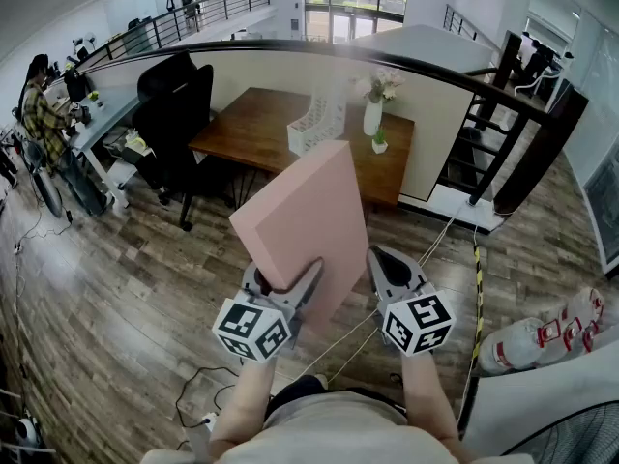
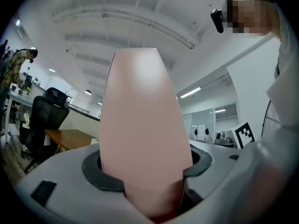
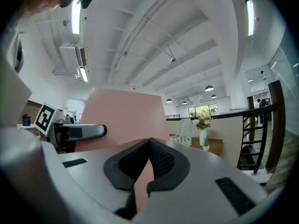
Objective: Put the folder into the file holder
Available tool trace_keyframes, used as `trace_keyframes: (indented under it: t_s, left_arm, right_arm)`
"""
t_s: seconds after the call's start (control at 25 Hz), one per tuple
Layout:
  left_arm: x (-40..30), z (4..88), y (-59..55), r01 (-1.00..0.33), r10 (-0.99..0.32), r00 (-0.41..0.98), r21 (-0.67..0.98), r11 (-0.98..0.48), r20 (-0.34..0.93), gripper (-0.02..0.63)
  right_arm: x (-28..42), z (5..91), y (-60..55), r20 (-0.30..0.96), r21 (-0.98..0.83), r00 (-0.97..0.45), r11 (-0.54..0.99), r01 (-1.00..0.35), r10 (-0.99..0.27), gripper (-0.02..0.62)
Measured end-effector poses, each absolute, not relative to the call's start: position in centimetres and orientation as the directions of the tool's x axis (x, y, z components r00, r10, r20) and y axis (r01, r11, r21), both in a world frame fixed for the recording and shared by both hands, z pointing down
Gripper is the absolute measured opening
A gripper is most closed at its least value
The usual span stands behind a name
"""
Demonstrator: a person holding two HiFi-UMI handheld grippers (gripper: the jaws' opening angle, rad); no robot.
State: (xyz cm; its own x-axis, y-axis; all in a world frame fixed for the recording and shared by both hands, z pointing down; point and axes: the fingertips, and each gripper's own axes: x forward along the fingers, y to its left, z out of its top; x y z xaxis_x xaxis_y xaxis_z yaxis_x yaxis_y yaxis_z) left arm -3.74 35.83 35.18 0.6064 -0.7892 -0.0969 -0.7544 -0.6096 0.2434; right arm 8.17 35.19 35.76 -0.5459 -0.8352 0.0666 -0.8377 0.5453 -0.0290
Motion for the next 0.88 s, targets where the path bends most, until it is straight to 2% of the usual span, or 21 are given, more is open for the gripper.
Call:
trace_keyframes:
  t_s: [0.56, 0.88]
  left_arm:
    - [-4.9, 34.2, 34.5, -0.746, -0.786, 0.602, 0.254, -0.616, -0.140, 0.328]
    - [-5.9, 34.5, 34.1, -0.739, -0.778, 0.610, 0.244, -0.628, -0.151, 0.328]
  right_arm:
    - [6.8, 35.5, 34.8, 0.048, -0.009, -0.578, 0.578, -0.816, -0.815, -0.003]
    - [6.0, 37.6, 34.5, 0.085, -0.049, -0.569, 0.567, -0.822, -0.818, -0.002]
